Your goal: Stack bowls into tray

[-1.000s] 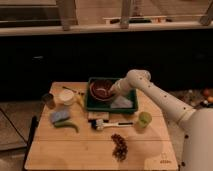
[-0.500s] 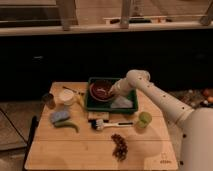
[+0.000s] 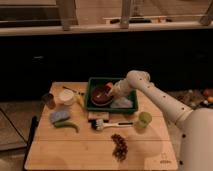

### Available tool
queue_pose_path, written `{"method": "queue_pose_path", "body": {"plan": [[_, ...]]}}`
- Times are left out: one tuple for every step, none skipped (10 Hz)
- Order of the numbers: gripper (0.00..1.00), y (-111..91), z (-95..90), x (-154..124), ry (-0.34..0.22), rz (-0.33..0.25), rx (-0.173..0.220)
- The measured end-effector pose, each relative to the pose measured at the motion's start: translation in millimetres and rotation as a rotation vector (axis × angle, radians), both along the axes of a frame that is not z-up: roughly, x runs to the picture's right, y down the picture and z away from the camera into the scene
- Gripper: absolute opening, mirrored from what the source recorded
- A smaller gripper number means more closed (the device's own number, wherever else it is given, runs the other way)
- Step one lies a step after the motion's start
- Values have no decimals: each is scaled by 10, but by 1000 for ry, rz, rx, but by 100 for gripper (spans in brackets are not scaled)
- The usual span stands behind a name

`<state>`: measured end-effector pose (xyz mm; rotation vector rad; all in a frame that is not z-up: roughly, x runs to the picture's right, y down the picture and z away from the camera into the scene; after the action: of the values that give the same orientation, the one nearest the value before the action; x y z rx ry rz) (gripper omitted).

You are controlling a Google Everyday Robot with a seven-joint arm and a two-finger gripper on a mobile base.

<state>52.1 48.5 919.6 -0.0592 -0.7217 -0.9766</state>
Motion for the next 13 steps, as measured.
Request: {"method": "queue_pose_path", "body": {"plan": [[80,5,0,7,1,1,-1],[80,3,-4,10,3,2,-2],[80,5,-10,8,6,1,-2],[80,-3,-27,19,10,1,1],[80,-31,-79,53,19,5,11],[80,-68,-149,61,25,5,24],[80,-122,-250,62,30,5,42],[80,-151,-313,75,34,6,54],[80,-164,-377,85,38,7,68],[80,-193,-450,77,40,7,84],[80,-223,-514,57,41,7,100],[80,-253,-578,54,44,9,113],[80,-303,-671,80,50,17,133]]}}
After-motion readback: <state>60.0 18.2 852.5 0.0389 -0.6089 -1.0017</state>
